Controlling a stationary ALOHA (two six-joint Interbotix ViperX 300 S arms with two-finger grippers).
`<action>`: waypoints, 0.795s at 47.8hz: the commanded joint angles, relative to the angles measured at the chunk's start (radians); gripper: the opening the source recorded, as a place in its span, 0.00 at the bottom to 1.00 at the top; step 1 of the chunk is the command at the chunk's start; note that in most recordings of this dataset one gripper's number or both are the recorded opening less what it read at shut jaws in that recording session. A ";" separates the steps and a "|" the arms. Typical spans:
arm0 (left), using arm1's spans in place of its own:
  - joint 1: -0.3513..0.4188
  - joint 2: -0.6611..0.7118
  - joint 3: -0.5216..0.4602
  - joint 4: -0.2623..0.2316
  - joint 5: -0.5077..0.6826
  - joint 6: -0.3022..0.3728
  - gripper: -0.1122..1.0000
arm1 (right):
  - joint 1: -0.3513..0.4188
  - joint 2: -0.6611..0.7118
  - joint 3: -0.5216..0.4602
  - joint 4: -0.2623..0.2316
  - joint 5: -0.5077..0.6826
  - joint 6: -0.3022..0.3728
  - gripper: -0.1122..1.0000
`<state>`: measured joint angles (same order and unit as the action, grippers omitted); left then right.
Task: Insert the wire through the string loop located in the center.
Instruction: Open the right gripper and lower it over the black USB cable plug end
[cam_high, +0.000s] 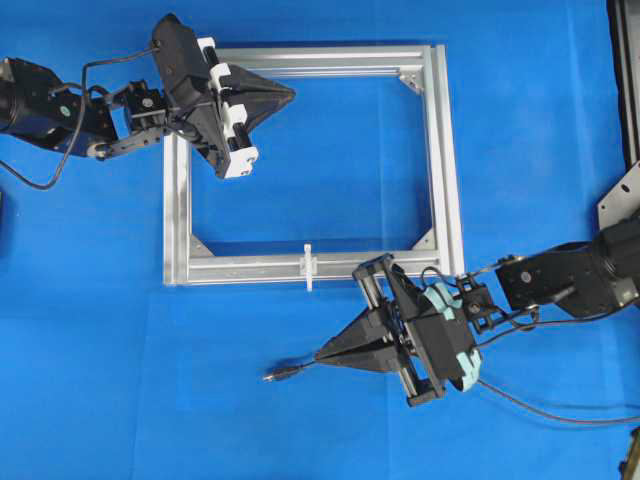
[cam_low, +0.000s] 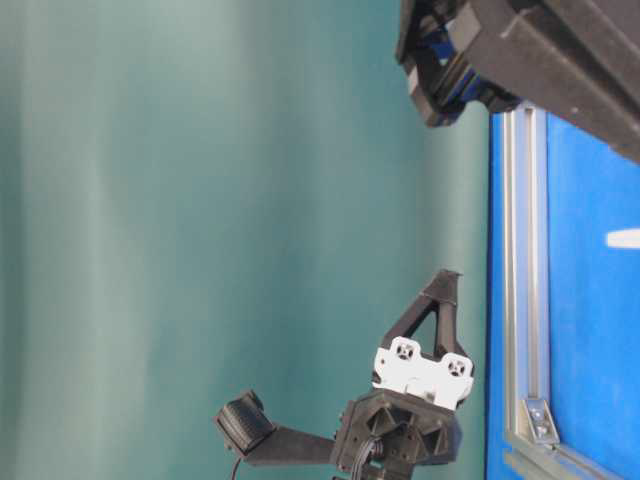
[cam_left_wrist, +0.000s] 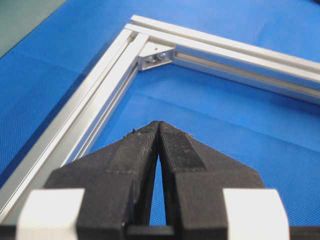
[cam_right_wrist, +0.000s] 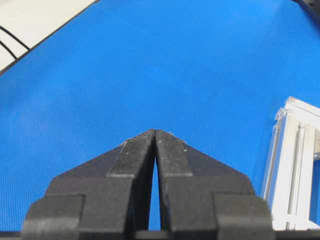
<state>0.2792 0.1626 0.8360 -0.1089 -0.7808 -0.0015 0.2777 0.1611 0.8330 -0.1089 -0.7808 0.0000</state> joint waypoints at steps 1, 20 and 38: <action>-0.003 -0.051 -0.012 0.028 0.000 0.008 0.10 | 0.009 -0.044 -0.015 0.002 -0.005 0.000 0.10; -0.002 -0.052 -0.011 0.028 0.000 0.014 0.10 | 0.023 -0.069 -0.006 0.002 0.025 0.040 0.06; -0.002 -0.052 -0.011 0.028 0.000 0.014 0.10 | 0.037 -0.086 0.000 0.005 0.098 0.100 0.68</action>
<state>0.2792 0.1381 0.8360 -0.0844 -0.7762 0.0107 0.3068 0.0997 0.8468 -0.1074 -0.6949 0.0982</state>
